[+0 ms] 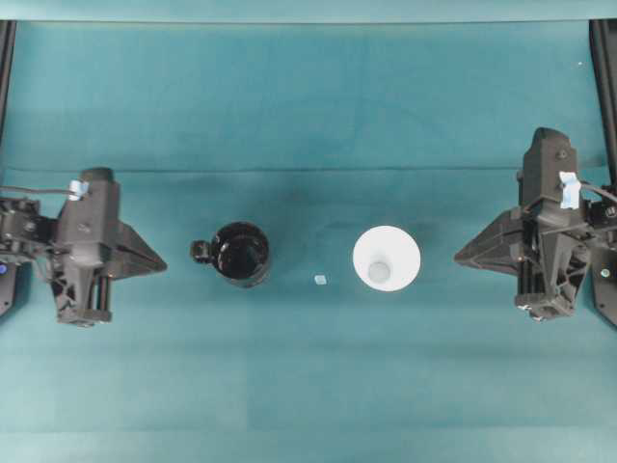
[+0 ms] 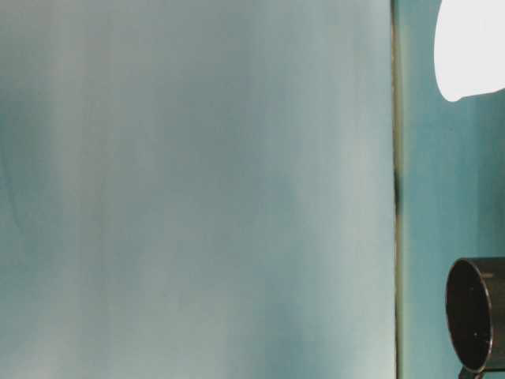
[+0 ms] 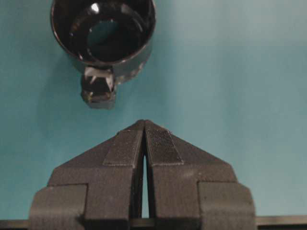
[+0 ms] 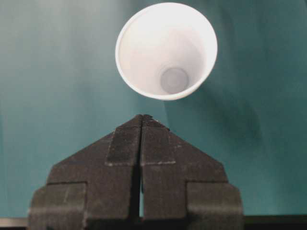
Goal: Put a paper cup into the cup holder on your left arm.
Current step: 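Move the left gripper toward the black mug's handle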
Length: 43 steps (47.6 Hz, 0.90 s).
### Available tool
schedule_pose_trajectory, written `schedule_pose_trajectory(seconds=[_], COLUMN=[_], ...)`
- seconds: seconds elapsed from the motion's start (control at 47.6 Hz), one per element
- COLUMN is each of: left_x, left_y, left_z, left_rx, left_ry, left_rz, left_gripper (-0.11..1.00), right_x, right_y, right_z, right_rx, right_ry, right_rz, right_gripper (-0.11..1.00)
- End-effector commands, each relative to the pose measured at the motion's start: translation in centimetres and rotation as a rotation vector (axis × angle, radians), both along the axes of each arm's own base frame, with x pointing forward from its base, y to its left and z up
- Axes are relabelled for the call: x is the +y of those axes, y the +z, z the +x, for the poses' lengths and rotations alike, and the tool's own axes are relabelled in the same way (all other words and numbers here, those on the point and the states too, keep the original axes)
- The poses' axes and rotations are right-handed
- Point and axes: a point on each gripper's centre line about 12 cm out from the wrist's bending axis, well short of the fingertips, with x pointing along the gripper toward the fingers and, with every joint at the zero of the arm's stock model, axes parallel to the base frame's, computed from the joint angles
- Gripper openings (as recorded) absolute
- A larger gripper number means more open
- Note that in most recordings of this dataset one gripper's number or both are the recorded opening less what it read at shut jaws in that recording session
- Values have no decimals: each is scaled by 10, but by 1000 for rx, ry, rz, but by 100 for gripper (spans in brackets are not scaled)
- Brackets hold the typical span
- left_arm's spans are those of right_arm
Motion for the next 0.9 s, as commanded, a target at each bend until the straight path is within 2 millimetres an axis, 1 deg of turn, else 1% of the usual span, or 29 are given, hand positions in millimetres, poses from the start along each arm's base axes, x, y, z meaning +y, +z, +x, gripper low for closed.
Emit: schedule_pose_trajectory(seconds=[0.0,0.273,0.315,0.357,0.399,0.483,0.504,0.567,0.651,0.693,0.714,0.798,0.883], left_x=[0,4,6,8,9,11,12,14,17,18,17,17,18], left_y=[4,1,1,0,-1,-2,-2,-5,-11,-13,-14,-19,-23], left_z=[6,4,4,4,4,4,4,5,8,10,11,16,25], left_rx=[-11,-3,-1,0,3,8,9,23,43,49,52,54,37], left_ry=[-1,22,38,55,67,76,80,90,97,96,93,89,89], left_rz=[1,-6,-15,-23,-31,-34,-35,-35,-30,-26,-25,-22,-21], left_gripper=[3,3,6,13,22,45,53,71,91,97,98,95,96], right_x=[0,1,1,0,1,0,1,1,0,1,0,0,-1], right_y=[9,8,8,7,7,7,7,7,7,7,7,7,7], right_z=[4,4,4,3,3,3,3,3,3,3,3,3,3], right_rx=[-26,-18,-13,-10,-7,-7,-6,-6,-7,-7,-7,-7,-7], right_ry=[-7,-5,-7,-6,-6,-6,-6,-6,-6,-6,-8,-8,-11], right_rz=[11,9,11,10,11,10,10,11,10,11,11,11,11], right_gripper=[-4,-4,-4,-4,-4,-4,-4,-4,-4,-4,-4,-4,-4])
